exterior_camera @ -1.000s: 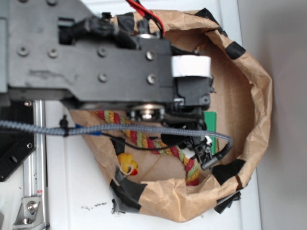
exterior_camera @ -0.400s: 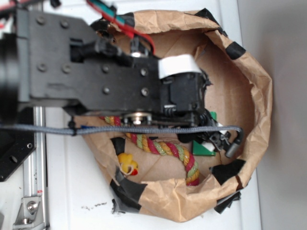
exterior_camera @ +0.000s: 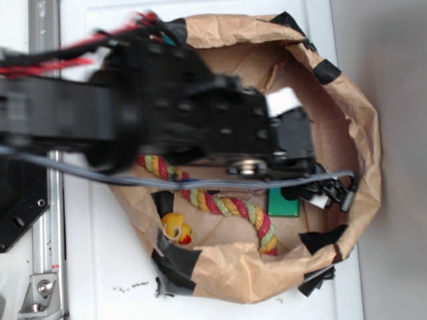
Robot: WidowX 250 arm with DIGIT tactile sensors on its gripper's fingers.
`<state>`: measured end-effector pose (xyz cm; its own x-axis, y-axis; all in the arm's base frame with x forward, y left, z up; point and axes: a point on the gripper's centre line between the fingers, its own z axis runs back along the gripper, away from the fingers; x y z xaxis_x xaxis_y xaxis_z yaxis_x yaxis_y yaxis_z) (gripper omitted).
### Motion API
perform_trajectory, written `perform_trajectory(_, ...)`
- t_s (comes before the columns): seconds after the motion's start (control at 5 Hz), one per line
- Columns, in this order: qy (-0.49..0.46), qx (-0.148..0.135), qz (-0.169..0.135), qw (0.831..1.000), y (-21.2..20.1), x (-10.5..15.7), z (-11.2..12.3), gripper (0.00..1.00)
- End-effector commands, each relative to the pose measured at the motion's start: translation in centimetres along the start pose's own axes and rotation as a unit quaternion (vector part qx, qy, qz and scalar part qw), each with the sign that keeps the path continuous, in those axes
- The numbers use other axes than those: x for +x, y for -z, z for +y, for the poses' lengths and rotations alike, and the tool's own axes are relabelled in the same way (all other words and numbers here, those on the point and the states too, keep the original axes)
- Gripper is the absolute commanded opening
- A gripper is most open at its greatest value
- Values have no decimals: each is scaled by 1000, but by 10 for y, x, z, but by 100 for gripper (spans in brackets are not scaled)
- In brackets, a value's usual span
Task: Grab the green block.
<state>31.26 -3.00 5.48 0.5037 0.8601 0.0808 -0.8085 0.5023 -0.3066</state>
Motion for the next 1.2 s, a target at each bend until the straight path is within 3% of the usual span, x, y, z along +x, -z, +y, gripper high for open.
perform_trajectory(0.0, 38, -20, 12, 999, 18, -8, -23, 100)
perform_trajectory(0.4, 65, 15, 30, 997, 24, -20, -26, 100)
perform_trajectory(0.6, 82, 52, 63, 993, 39, -22, -24, 0)
perform_trajectory(1.0, 131, 94, 71, 984, 23, -18, -24, 0)
